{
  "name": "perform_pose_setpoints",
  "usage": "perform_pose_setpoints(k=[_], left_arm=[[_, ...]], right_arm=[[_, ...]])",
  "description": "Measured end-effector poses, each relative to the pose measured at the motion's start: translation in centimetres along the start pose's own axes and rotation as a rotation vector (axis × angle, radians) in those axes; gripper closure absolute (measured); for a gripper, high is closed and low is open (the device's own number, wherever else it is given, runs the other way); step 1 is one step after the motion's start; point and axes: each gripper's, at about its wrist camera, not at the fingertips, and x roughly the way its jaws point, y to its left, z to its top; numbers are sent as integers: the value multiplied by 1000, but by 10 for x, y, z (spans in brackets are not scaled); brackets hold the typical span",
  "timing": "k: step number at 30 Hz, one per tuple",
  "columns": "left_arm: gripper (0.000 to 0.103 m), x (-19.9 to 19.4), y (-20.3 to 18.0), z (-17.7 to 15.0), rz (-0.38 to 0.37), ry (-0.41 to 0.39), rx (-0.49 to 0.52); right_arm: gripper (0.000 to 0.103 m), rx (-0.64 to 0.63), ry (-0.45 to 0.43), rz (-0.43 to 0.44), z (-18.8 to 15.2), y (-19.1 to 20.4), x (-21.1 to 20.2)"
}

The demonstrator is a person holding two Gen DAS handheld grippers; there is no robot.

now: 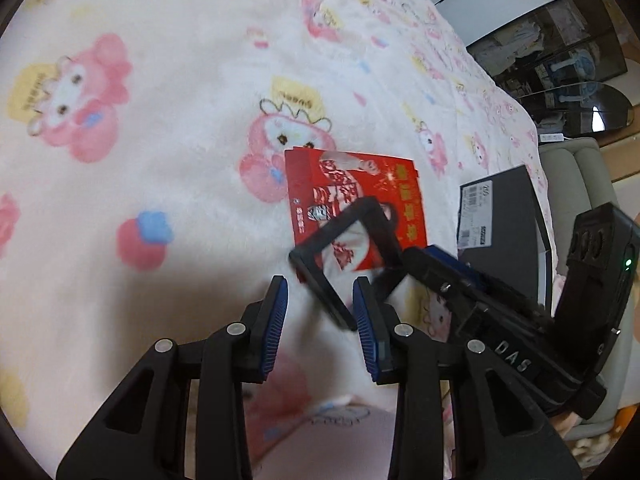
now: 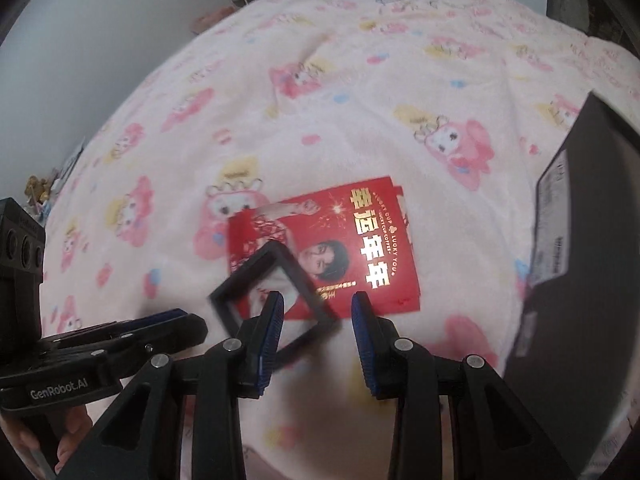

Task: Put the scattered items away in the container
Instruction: 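Close the left tool on the black square frame, then lift the frame with the left tool and carry it over the box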

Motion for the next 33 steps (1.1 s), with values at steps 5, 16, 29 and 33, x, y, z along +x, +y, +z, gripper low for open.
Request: perform_pose_setpoints(k=[5,16,29,33], left_arm=[[70,16,6,11,-26,42,-17],[71,-43,-35,-14,-44,-67,61],[71,-56,-169,-111,-115,-15,304],[71,-14,-205,-142,-127,65,349]], right_arm=[[78,21,69,78,-4,-3,23],[83,13,5,137,-22,5,-37],[83,124,-133,127,-122,-56,-164],[83,196,-133,77,-162,-95,-180]])
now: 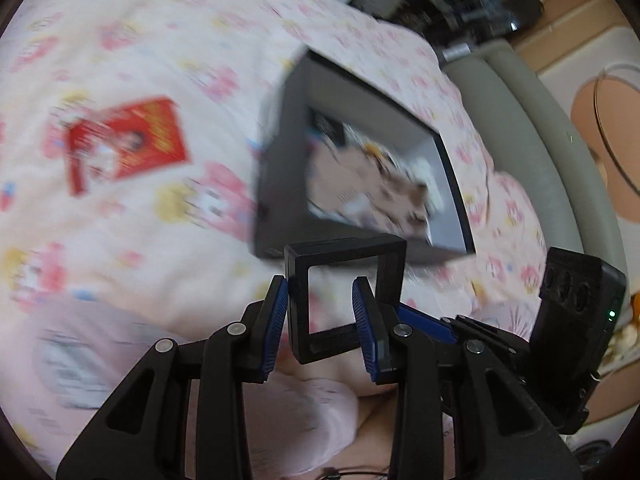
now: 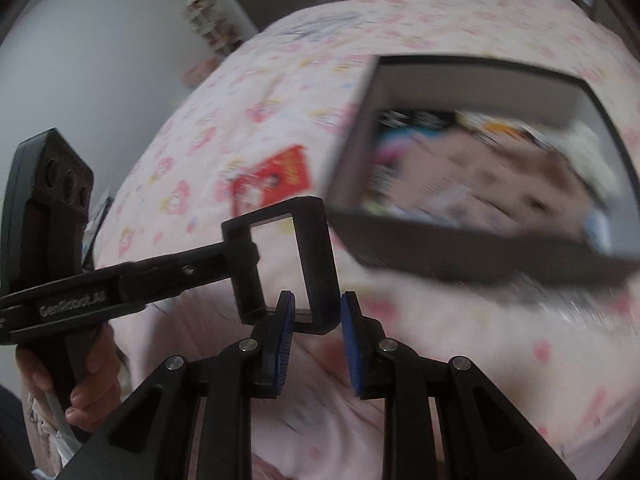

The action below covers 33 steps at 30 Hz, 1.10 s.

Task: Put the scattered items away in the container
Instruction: 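Lift the frame with the left tool and carry it over the box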

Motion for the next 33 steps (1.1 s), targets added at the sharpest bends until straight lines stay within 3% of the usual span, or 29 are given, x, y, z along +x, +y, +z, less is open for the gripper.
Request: perform_pose_setpoints(k=[6,11,15,20,22,27,33], left_arm=[[71,62,-21,-14,-33,101,19],[71,104,-22,-17,28,182,41],[71,103,-24,-20,92,172,74],[71,105,-19,-23,73,177,67],[79,108,-21,-25,43,198,61],[79,81,-43,-24,16,146,106],[79,26,-87,13,-5,-21,199]], right_arm=[[83,126,52,-39,-31,-61,4],[83,165,116,-47,-44,-81,30],[83,177,104,-38,-43,-84,32],[83,159,87,-60,-38,-90,42],[84,153,110,-50,-36,-92,51],[87,129,49,-41,-34,-81,26],[87,65,-137,-6,5,-60,-39]])
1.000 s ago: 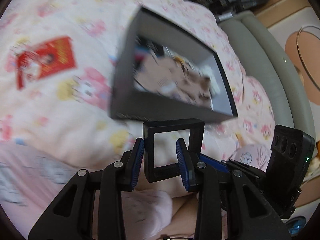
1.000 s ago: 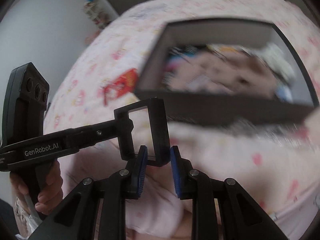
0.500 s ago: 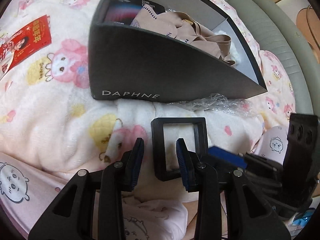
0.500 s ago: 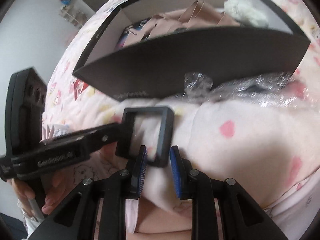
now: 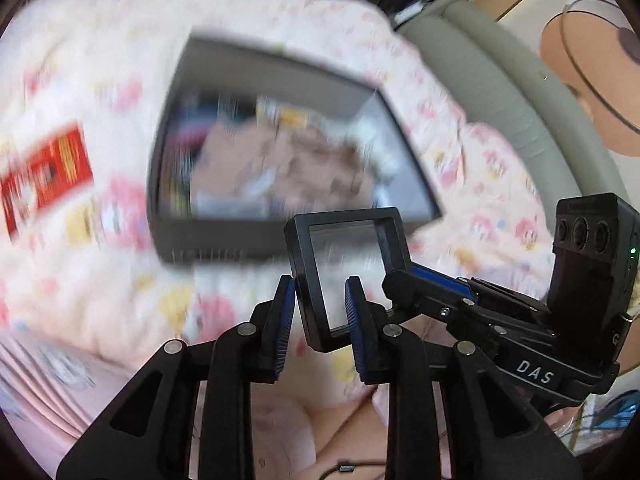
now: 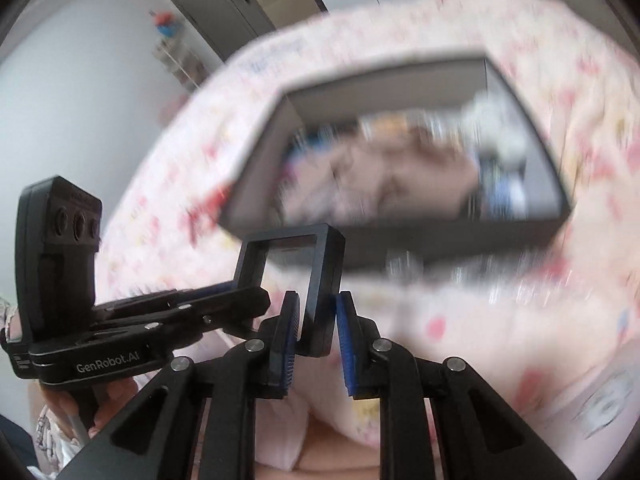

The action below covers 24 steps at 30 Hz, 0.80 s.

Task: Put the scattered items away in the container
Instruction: 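Lift the frame with the left tool and carry it over the box, then lower the frame into the box and open the left tool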

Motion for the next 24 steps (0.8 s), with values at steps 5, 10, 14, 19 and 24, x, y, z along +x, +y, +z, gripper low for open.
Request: perform_pose_setpoints(k=[5,10,14,19,24], left_arm=[[79,8,9,54,74,-37,-20],[79,47,36,76,153,54,-63],[79,68,44,70,209,129,-59],[78,76,38,69,261,177,-4],[78,61,33,71,188,98,-35]], right_arm=[[87,-102,-27,-10,67,7,12],[87,-150,104,-21,93,-8,60],[87,-76,188,46,74,-34,85],[86,-4,228,87,68,-53,86],[87,23,103,67,74,-66,45]])
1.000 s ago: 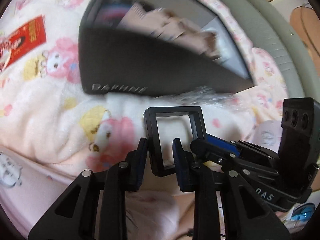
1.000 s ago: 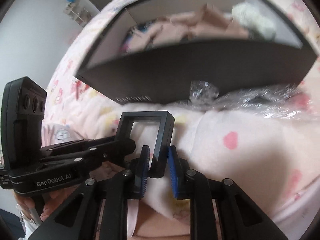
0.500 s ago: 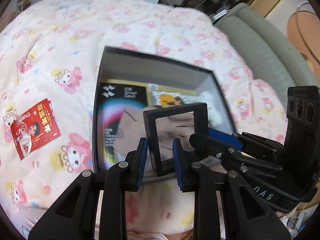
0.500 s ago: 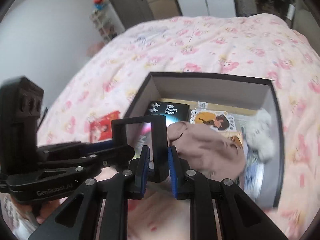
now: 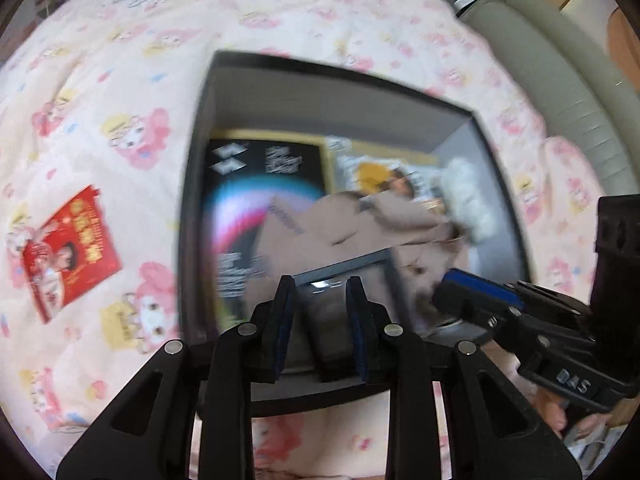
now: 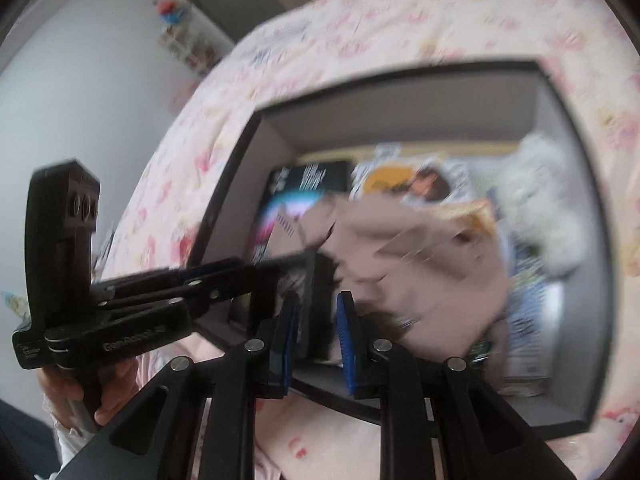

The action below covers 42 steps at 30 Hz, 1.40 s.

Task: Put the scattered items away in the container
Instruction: 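Lower the frame into the box and open the left tool, then move the left tool back over the red envelope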

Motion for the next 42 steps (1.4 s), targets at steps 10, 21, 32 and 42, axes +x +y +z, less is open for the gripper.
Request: perform_pose_setpoints(k=[10,21,32,42], left_arm=[[75,29,-34,-16,16,52,73],[74,6,7,-30,59,62,6],[68,-92,102,-40,-1,-161,-135],[65,-91,280,-63,57,-137,-491]], right_arm=[[86,-6,-73,-219,3,-9,-18],[87,-66,-37,-221,-3,0,-10],[82,-205,-115,-65,2,83,-23],[64,-271,170,22,27,216,116]])
